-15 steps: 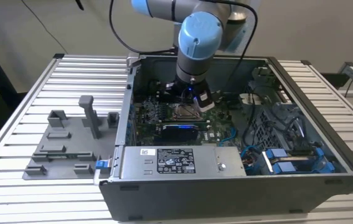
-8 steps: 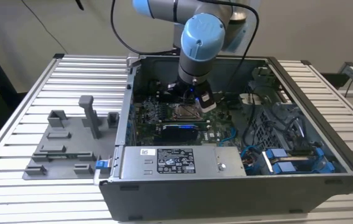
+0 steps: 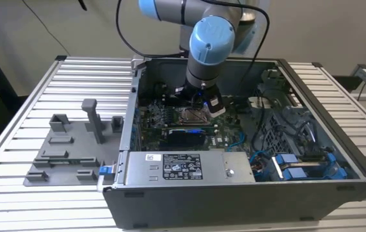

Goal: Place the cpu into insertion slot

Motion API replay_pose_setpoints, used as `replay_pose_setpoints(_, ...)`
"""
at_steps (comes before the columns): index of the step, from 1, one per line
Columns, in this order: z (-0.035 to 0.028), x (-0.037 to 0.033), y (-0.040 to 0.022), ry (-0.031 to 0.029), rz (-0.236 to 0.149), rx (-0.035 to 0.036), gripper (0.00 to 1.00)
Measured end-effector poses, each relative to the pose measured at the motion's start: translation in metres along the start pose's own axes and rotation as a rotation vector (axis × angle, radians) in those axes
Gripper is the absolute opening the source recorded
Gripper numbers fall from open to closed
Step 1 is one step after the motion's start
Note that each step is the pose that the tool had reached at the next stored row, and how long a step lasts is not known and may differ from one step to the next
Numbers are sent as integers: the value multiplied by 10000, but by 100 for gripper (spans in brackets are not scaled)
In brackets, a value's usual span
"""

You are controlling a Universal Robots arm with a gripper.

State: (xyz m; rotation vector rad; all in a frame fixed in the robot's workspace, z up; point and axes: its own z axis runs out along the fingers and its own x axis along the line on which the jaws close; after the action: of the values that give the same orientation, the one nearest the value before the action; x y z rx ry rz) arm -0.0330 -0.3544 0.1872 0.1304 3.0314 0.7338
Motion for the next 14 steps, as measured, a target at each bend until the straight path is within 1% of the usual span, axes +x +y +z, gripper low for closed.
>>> replay_pose_setpoints(8, 16, -16, -10, 5, 1, -50, 11)
replay_pose_setpoints(10, 14, -16, -9, 20, 10, -52, 11)
replay_pose_setpoints(11, 13, -16, -9, 25, 11, -71, 11)
replay_pose_setpoints(12, 10, -17, -10, 28, 12, -108, 11)
replay_pose_setpoints(14, -5, -17, -7, 32, 16, -146, 11)
